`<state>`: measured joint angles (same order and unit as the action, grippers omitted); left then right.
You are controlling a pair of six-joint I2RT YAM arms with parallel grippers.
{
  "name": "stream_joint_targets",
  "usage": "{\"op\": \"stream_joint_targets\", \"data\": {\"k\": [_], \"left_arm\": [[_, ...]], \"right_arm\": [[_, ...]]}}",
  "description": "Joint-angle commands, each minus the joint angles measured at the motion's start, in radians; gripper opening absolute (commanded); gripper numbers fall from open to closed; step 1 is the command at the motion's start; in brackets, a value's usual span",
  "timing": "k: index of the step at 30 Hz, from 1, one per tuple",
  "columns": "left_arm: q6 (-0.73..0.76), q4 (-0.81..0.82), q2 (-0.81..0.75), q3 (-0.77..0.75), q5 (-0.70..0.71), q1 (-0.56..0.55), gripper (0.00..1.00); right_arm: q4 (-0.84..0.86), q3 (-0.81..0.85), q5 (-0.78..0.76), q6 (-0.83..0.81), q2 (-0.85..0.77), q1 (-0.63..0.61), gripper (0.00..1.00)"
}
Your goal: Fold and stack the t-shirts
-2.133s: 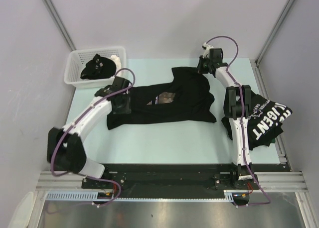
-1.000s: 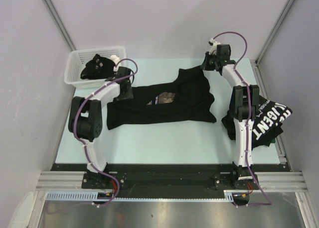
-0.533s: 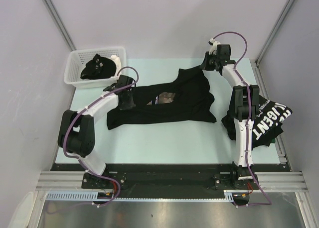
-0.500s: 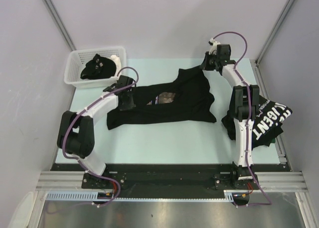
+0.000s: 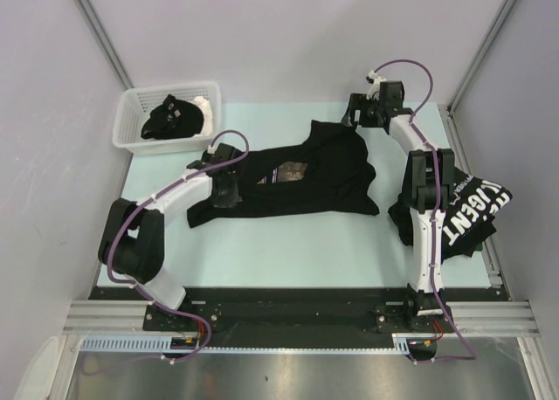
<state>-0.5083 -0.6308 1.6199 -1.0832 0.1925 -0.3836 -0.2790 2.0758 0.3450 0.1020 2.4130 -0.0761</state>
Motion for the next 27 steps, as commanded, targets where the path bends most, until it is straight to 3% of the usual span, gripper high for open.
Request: {"op": "stream_joint_targets", "data": {"k": [1,6,11,13,14,19,22,27], "left_arm": [[-0.015,-0.007,-0.026,-0.049,0.022,-0.02,0.0],[-0.009,-0.035,-0.052,-0.035,0.038,-0.021,0.0],[-0.012,-0.03,-0.068,-0.014,0.028,-0.023,0.0],[-0.01,-0.033,-0.08,-0.014,0.024,-0.023,0.11],[-0.009,-0.033,-0.087,-0.012,0.021,-0.023,0.27],[-0.006,-0.053,-0.136,0.011,0.045,-0.023,0.39],[-0.006,-0.087,-0.152,0.028,0.094,-0.023,0.46],[-0.036,-0.144,-0.16,0.058,0.186,-0.021,0.68]], "right_arm": [[0.029,0.033,-0.018,-0.002,-0.057,0.006,0.99],[0.006,0.0,-0.043,0.013,-0.142,0.001,1.0],[-0.029,-0.209,-0.05,0.06,-0.339,-0.004,1.0],[-0.069,-0.303,-0.037,0.096,-0.388,-0.001,1.0],[-0.084,-0.337,-0.031,0.103,-0.431,-0.008,1.0],[-0.133,-0.5,-0.08,0.072,-0.541,-0.06,1.0],[-0.141,-0.51,-0.097,0.062,-0.565,-0.083,1.0],[-0.146,-0.479,-0.069,0.076,-0.594,-0.085,1.0]]}}
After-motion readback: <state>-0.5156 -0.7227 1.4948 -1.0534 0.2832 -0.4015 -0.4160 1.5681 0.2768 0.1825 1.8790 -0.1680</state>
